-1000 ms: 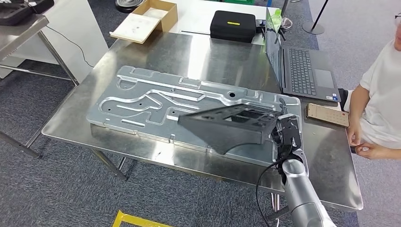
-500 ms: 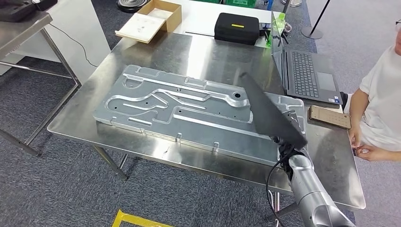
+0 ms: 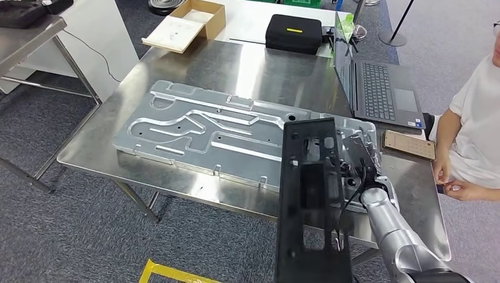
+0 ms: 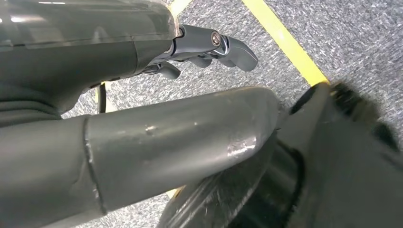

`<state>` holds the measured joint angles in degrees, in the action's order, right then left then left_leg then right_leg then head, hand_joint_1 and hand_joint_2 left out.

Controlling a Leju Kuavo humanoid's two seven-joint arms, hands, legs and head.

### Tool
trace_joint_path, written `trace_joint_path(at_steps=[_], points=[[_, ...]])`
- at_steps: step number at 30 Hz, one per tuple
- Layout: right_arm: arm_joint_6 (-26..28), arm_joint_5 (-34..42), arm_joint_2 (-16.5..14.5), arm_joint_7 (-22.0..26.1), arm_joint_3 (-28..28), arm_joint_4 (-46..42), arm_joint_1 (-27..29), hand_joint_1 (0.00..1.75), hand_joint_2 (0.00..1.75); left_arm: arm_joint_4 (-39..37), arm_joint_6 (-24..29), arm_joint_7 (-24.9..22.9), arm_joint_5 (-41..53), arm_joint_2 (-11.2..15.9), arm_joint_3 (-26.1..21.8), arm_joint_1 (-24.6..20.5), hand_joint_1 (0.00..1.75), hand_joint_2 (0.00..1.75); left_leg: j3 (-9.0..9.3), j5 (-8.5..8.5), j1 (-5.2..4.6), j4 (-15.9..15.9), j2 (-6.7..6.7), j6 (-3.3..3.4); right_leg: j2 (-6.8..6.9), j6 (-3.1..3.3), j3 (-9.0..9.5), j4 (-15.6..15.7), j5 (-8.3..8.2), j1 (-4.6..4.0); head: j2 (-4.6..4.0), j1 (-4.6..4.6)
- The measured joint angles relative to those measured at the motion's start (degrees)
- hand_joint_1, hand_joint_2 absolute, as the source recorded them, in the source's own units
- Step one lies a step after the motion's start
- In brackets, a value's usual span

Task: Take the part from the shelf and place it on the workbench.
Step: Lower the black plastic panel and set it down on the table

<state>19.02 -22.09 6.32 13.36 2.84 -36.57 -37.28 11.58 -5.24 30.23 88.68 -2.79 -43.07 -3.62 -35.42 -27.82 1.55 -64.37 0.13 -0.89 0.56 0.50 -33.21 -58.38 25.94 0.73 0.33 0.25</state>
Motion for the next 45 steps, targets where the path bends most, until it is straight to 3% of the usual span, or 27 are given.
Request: trace_joint_path(at_steps=[2,6,8,10,11,12,13,15,17,20,22,25,26,27,28,31,33,36,38,40,41,42,43,45], points=[[0.93,-2.18,0.02,-0.81,0.00,-0.89,0.08,0.00,1.75,-0.01,0.01,0.04,-0.08,-0.03,0.04,0.02,0.00,0.00,1.78,1.10,-0.04,4.07,-0.16,0.36,-0.35,-0.69,-0.83,-1.12,0.35,-0.11,0.00,0.02],[0.36,-3.95,0.15,-1.69,0.00,-1.90,0.28,0.00,1.75,-0.02,0.01,0.11,-0.10,-0.06,0.12,-0.09,0.00,0.00,1.70,1.26,-0.34,4.59,-0.11,2.03,-0.67,-1.87,-1.51,-1.98,0.79,0.17,0.00,0.02],[-1.43,-5.54,0.43,-2.39,0.01,-1.94,0.00,0.00,1.75,-0.02,-0.01,0.13,-0.11,-0.06,0.14,-0.07,0.00,0.00,1.65,1.55,-0.25,4.86,-0.05,2.67,-0.61,-2.26,-3.46,-6.20,3.36,0.31,0.00,0.04],[-4.10,-7.36,0.85,-3.30,0.14,-1.57,-0.63,0.00,1.75,-0.02,-0.08,0.16,-0.11,-0.05,0.14,-0.06,0.00,0.00,1.55,1.58,-0.36,4.87,-0.05,2.92,-0.60,-2.48,-6.93,-13.32,6.50,0.36,0.00,0.03],[-5.23,-7.98,1.11,-3.64,0.25,-1.30,-1.01,0.00,1.75,-0.02,-0.11,0.19,-0.11,-0.05,0.14,-0.05,0.00,0.00,1.55,1.58,-0.41,4.87,-0.05,2.95,-0.60,-2.51,-8.21,-15.81,7.06,0.37,0.00,0.03],[-6.00,-8.37,1.34,-3.81,0.37,-1.04,-1.37,0.00,1.75,-0.02,-0.15,0.20,-0.11,-0.05,0.14,-0.04,0.00,0.00,1.60,1.57,-0.45,4.87,-0.06,2.94,-0.60,-2.45,-8.57,-16.35,6.54,0.37,0.00,0.03],[-6.46,-8.62,1.56,-3.91,0.48,-0.84,-1.71,0.00,1.75,-0.02,-0.16,0.21,-0.11,-0.05,0.14,-0.04,0.00,0.00,1.68,1.56,-0.46,4.87,-0.09,2.92,-0.60,-2.30,-7.89,-14.78,5.07,0.36,0.00,0.04],[-6.73,-8.85,1.85,-3.97,0.65,-0.60,-2.28,0.00,1.75,-0.02,-0.17,0.24,-0.11,-0.06,0.15,-0.03,0.00,0.00,1.85,1.48,-0.51,4.86,-0.15,2.80,-0.57,-1.79,-4.36,-7.44,1.38,0.24,0.00,0.03],[-6.74,-8.92,2.04,-4.05,0.80,-0.40,-2.70,0.00,1.75,-0.02,-0.19,0.27,-0.11,-0.09,0.16,-0.03,0.00,0.00,1.79,1.44,-0.61,4.88,-0.20,2.35,-0.55,-1.35,-1.94,-2.13,-0.11,-0.14,0.00,0.03],[-6.87,-8.97,2.12,-4.13,0.91,-0.19,-3.03,0.00,1.75,-0.02,-0.19,0.30,-0.11,-0.11,0.16,0.01,0.00,0.00,1.82,1.42,-0.52,5.14,-0.19,1.32,-0.60,-0.75,-1.54,-0.85,-0.22,-0.34,0.00,0.02],[-7.34,-9.08,2.12,-4.10,1.09,-0.09,-3.33,0.00,1.75,-0.02,-0.18,0.35,-0.19,-0.09,0.16,0.02,0.00,0.00,1.13,0.03,-0.49,3.39,-0.18,0.84,-0.59,-0.06,-1.19,-0.14,-0.61,-0.10,0.00,-0.01],[-7.56,-8.85,2.07,-3.75,1.31,0.04,-3.45,0.00,1.75,-0.02,-0.16,0.46,-0.33,-0.09,0.16,0.14,0.00,0.00,-3.27,-4.73,-0.46,-6.30,-0.18,0.56,-0.50,0.58,-1.08,0.09,-0.74,-0.26,0.00,-0.07],[-7.28,-8.72,2.00,-3.56,1.31,0.03,-3.34,0.00,1.75,-0.02,-0.15,0.48,-0.34,-0.09,0.16,0.23,0.00,0.00,-4.51,-5.43,-0.46,-8.99,-0.18,0.49,-0.50,0.64,-1.10,0.01,-0.70,-0.36,0.00,-0.07],[-6.86,-8.60,1.87,-3.28,1.31,-0.02,-3.19,0.00,1.75,-0.02,-0.13,0.49,-0.35,-0.09,0.16,0.32,0.00,0.00,-4.94,-5.10,-0.46,-9.82,-0.18,0.44,-0.52,0.69,-1.11,-0.11,-0.62,-0.42,0.00,-0.07],[-6.32,-8.43,1.72,-2.85,1.31,-0.20,-2.97,0.00,1.75,-0.02,-0.08,0.49,-0.36,-0.09,0.16,0.35,0.00,0.00,-4.35,-3.73,-0.46,-8.43,-0.17,0.46,-0.54,0.70,-1.09,-0.27,-0.53,-0.44,0.00,-0.07],[-4.11,-7.33,0.83,-0.19,1.31,-1.92,-1.84,0.00,1.75,-0.02,0.09,0.52,-0.38,-0.07,0.16,0.32,0.00,0.00,0.24,0.96,-0.56,1.73,-0.19,0.92,-0.66,0.32,-1.25,-0.98,-0.09,-0.58,0.00,-0.06],[-1.86,-6.41,-0.01,2.82,1.31,-4.00,-0.71,0.00,1.75,-0.02,0.19,0.56,-0.37,-0.07,0.16,0.32,0.00,0.00,1.40,1.36,-0.75,4.52,-0.24,1.32,-0.76,-0.18,-1.55,-1.30,0.01,-0.71,0.00,-0.03],[3.31,-5.55,-2.03,9.06,1.27,-10.10,2.54,0.00,1.75,-0.02,0.25,0.64,-0.35,-0.14,0.16,0.33,0.00,0.00,1.63,1.77,-0.66,5.22,-0.18,2.21,-0.80,-0.99,-1.83,-1.74,0.39,-0.57,0.00,-0.03],[7.06,-6.49,-3.79,11.93,1.28,-15.75,5.16,0.00,1.75,-0.02,0.30,0.66,-0.29,-0.20,0.17,0.21,0.00,0.00,1.89,2.10,-0.45,5.78,-0.11,2.87,-0.76,-1.52,-3.39,-5.37,2.74,-0.33,0.00,-0.02],[10.53,-8.15,-5.58,13.23,1.45,-20.99,7.41,0.00,1.75,-0.02,0.35,0.61,-0.10,-0.21,0.19,0.08,0.00,0.00,1.91,2.09,-0.46,5.85,-0.11,3.11,-0.74,-1.96,-6.61,-12.39,6.11,-0.05,0.00,-0.01],[12.15,-9.08,-6.45,13.63,1.75,-23.39,8.40,0.00,1.75,-0.02,0.38,0.55,0.00,-0.21,0.20,0.04,0.00,0.00,1.92,2.06,-0.46,5.84,-0.12,3.10,-0.73,-2.12,-7.99,-15.21,7.03,0.10,0.00,0.00],[13.55,-10.08,-7.27,13.91,2.20,-25.53,9.24,0.00,1.75,-0.02,0.40,0.50,0.12,-0.24,0.23,-0.01,0.00,0.00,1.95,2.01,-0.44,5.84,-0.14,3.05,-0.72,-2.24,-8.58,-16.34,6.94,0.27,0.00,-0.01],[14.80,-11.30,-8.12,14.07,2.89,-27.57,9.82,0.00,1.75,-0.02,0.43,0.42,0.22,-0.30,0.28,-0.06,0.00,0.00,2.03,1.95,-0.42,5.83,-0.14,2.96,-0.70,-2.30,-8.14,-15.36,5.82,0.42,0.00,0.00],[16.79,-13.94,-9.61,14.09,4.76,-30.90,10.23,0.00,1.75,-0.02,0.48,0.27,0.50,-0.49,0.50,-0.26,0.00,0.00,2.29,1.77,-0.40,5.80,-0.08,2.57,-0.59,-2.24,-4.68,-8.46,2.24,0.65,0.00,0.00]])
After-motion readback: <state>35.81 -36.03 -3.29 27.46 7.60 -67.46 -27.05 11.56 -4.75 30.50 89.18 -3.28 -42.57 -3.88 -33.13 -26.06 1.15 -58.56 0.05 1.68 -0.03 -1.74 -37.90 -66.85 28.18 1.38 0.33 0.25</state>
